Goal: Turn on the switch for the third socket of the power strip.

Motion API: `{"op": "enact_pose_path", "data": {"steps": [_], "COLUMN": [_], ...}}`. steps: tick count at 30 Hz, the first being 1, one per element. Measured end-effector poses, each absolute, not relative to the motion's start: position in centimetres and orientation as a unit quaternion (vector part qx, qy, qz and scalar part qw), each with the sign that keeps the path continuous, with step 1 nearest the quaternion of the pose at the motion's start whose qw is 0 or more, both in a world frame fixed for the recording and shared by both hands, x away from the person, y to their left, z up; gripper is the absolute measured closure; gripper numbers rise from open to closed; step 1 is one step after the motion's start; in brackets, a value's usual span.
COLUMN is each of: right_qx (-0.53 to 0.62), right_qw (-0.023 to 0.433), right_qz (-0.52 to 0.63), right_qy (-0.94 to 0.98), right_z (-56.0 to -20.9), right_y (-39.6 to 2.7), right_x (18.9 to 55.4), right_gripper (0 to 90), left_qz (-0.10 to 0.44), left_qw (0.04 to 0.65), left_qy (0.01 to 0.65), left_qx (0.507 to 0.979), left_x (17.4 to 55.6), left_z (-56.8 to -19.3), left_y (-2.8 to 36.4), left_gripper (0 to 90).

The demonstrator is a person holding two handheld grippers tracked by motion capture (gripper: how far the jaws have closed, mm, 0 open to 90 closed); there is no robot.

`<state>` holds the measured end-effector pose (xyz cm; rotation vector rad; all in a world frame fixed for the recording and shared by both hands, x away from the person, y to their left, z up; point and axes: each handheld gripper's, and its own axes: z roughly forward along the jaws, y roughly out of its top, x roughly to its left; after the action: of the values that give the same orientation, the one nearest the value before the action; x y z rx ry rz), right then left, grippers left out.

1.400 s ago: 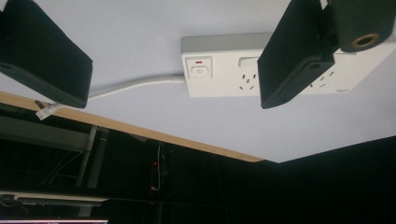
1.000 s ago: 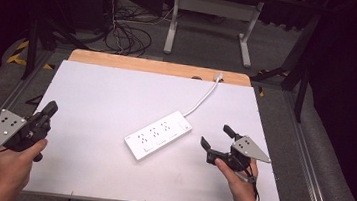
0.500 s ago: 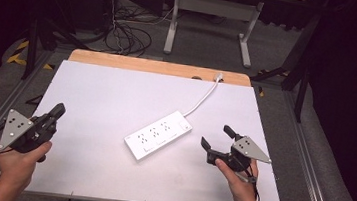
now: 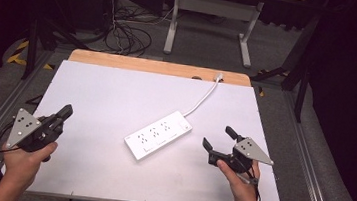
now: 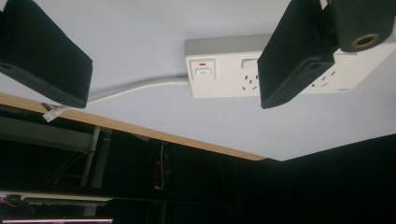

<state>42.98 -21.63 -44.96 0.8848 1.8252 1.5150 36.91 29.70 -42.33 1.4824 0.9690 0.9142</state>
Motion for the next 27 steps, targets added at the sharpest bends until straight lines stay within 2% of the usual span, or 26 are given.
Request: {"op": "enact_pose_path", "data": {"steps": [27], "right_qx": [0.335], "right_qw": [0.300], "right_qz": [0.570], "right_qy": [0.688], "right_z": [-45.0], "right_y": [-21.6], "right_x": [43.0], "right_gripper": [10.6], "left_qz": [0.342], "left_qw": [0.548], "left_qy": [0.368], "left_qx": [0.669], "left_x": [37.7], "left_z": [-42.8], "left_y": [27.0], "left_gripper": [89.9]}}
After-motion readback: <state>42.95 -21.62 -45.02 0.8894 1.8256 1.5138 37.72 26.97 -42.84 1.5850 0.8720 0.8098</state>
